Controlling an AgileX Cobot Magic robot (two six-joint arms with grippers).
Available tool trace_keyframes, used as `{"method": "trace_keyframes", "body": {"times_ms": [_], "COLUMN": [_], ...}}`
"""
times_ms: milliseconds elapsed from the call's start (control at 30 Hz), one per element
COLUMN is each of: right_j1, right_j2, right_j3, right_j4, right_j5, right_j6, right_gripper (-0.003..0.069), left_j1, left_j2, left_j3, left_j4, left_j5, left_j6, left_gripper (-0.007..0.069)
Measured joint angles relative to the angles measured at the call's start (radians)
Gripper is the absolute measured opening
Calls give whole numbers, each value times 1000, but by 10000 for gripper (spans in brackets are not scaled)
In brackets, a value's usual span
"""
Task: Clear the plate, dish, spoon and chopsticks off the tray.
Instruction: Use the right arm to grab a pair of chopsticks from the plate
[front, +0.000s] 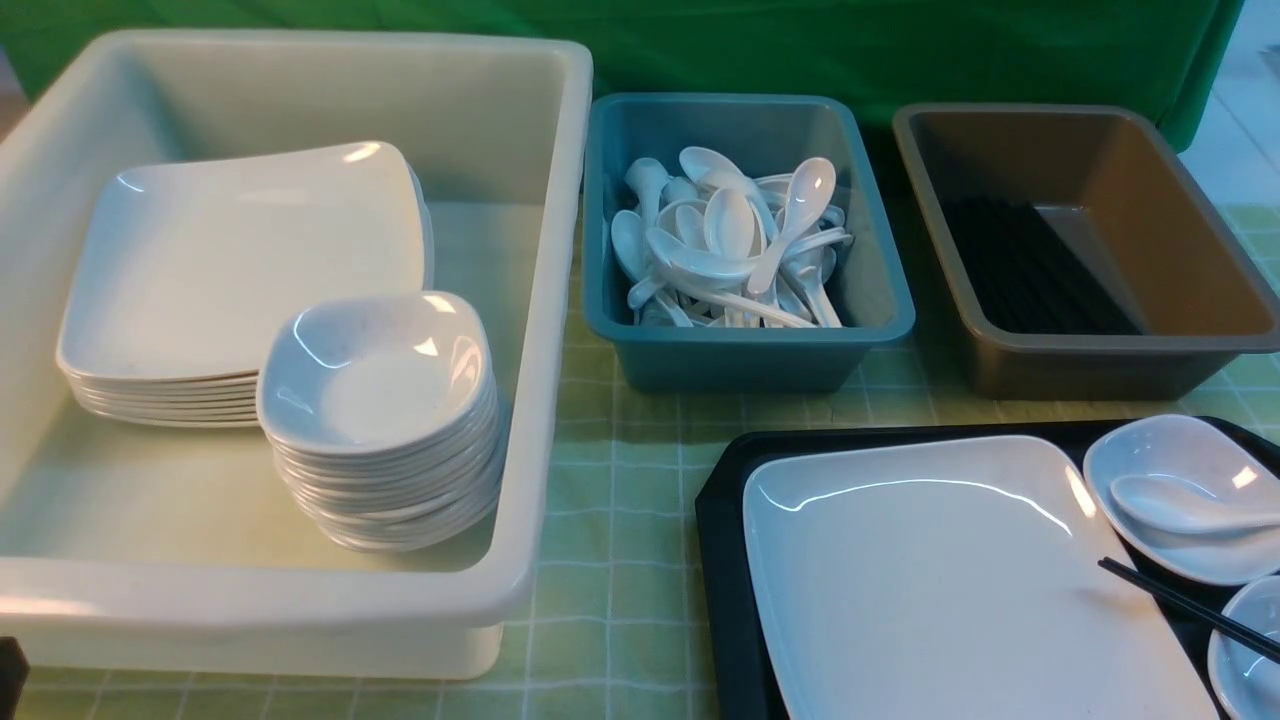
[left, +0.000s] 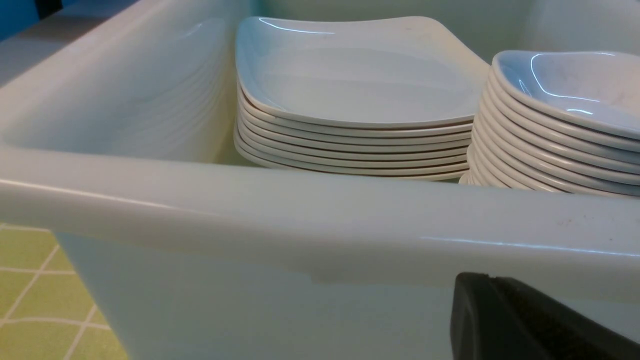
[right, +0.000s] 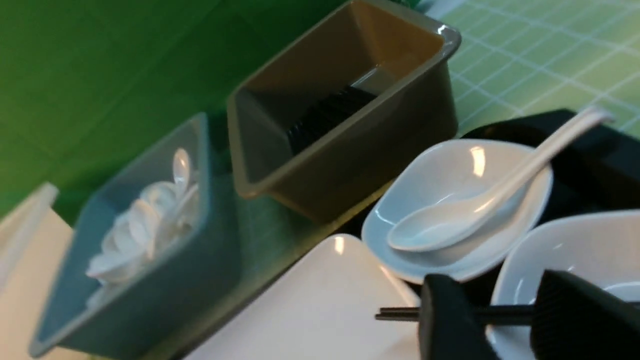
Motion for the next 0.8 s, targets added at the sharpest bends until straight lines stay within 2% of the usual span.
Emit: {"method": "trace_keyframes", "body": {"times_ms": [300, 333, 433, 500, 567, 600, 667, 700, 800], "right_j1": [0, 0, 11, 30, 46, 48, 59, 62, 64], "right_j2": [0, 0, -1, 30, 100, 121, 271, 366, 600], "right_j3": [0, 0, -91, -239, -369, -402, -586, -644, -732], "right_j4": [8, 17, 28, 10, -23, -34, -108, -153, -228], "right_j5": [-31, -48, -68, -56, 19, 49, 270, 435, 699], "right_j6": [69, 76, 46, -90, -224, -250, -354, -404, -496], "right_gripper": [237, 223, 108, 41, 22, 20, 12, 10, 13], "left_j1": [0, 0, 0, 0, 0, 0, 0, 0, 0], "left_j2": [0, 0, 0, 0, 0, 0, 0, 0, 0], "left_j3": [0, 0, 0, 0, 0, 0, 0, 0, 0], "left_j4": [0, 0, 0, 0, 0, 0, 0, 0, 0], "left_j5": [0, 0, 0, 0, 0, 0, 0, 0, 0], "left_j6": [-1, -1, -1, -1, -1, -1, -1, -1, 0], "left_gripper": [-1, -1, -1, -1, -1, -1, -1, -1, -1]}}
